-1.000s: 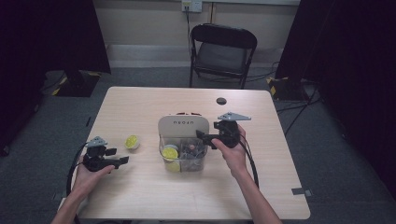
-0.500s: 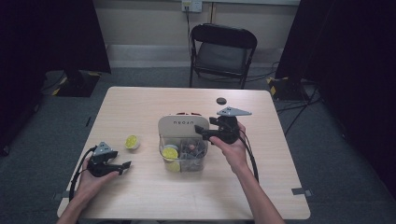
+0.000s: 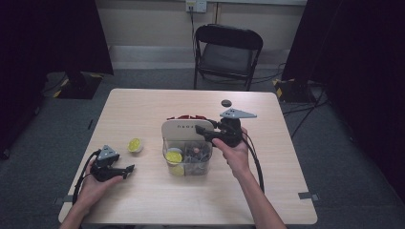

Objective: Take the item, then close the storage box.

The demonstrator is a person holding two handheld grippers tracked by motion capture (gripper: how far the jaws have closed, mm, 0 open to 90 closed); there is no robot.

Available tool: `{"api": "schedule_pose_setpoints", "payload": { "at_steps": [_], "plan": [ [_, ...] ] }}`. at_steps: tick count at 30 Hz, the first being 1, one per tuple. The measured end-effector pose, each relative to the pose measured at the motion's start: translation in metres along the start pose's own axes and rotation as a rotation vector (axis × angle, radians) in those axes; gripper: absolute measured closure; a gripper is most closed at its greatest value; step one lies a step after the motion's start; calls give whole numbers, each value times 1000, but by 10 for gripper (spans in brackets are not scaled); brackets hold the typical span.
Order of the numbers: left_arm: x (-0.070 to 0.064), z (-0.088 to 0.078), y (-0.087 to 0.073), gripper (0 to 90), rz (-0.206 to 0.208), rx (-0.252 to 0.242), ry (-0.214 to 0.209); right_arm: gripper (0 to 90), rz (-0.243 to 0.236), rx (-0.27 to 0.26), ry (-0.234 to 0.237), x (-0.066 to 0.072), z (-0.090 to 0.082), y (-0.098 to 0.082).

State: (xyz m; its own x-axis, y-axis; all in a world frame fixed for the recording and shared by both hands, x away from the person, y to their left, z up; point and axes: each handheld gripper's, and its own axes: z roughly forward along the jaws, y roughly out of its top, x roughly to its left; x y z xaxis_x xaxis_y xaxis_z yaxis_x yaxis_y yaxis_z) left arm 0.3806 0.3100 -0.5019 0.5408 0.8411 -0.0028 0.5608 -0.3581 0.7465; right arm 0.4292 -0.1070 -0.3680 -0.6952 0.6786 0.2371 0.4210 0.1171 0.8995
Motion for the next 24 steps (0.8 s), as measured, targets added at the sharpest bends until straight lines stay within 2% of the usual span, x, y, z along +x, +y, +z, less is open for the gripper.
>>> {"api": "schedule_pose_setpoints", "payload": {
  "at_steps": [12,24],
  "plan": [
    [0,0,0,193,0,0,-3,451,-22,18,14,6,-6,-3],
    [1,0,0,192,2,1,-4,428,-19,30,34,8,-9,-4]
  ]
}}
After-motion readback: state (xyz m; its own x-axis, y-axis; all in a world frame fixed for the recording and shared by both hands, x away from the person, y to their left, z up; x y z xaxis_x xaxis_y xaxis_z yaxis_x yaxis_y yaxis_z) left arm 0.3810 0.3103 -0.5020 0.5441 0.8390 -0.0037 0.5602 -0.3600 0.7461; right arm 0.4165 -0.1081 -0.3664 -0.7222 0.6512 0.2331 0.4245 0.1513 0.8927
